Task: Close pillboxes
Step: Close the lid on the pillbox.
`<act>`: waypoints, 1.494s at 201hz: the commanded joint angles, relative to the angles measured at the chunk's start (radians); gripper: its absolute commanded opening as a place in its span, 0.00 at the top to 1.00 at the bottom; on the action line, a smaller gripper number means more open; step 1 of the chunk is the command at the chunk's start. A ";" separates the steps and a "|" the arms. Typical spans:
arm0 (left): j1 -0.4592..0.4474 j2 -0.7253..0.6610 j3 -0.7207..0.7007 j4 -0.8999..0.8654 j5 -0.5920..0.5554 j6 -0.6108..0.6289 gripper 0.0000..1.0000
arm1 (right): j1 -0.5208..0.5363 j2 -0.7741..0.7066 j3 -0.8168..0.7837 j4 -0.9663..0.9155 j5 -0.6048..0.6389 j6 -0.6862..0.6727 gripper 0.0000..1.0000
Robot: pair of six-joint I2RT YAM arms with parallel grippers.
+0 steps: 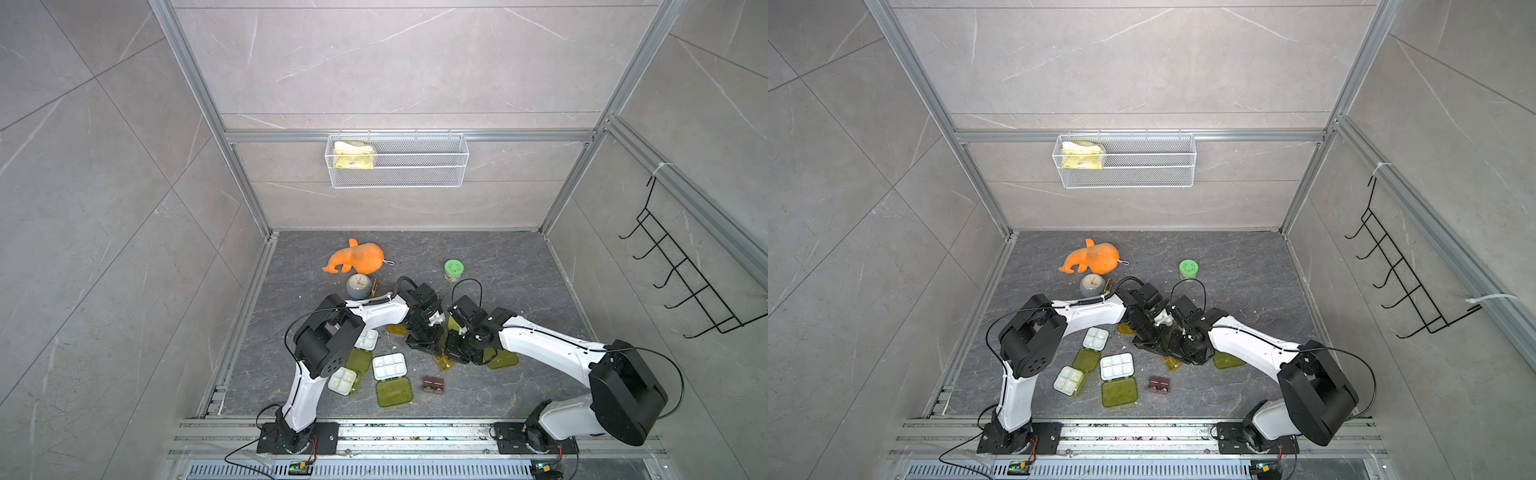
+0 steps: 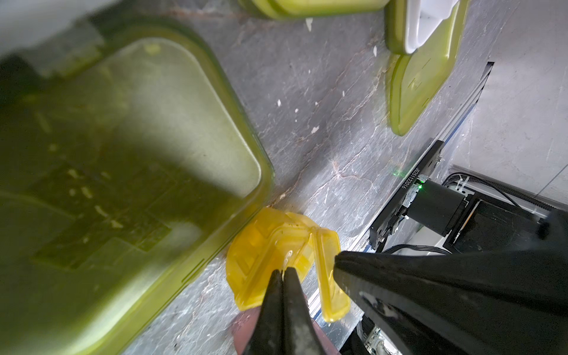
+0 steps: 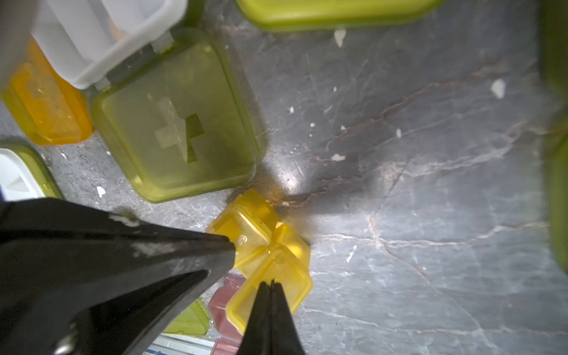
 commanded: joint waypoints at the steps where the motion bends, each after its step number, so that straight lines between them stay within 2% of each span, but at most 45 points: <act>1: -0.004 0.018 0.023 -0.032 0.005 0.017 1.00 | 0.007 0.015 -0.036 0.036 -0.022 0.032 1.00; 100: -0.004 0.014 0.015 -0.033 0.001 0.014 1.00 | 0.007 0.036 -0.079 0.110 -0.061 0.047 1.00; 300: -0.004 0.024 0.019 -0.026 0.000 -0.001 1.00 | 0.005 0.002 -0.166 0.100 -0.046 0.051 1.00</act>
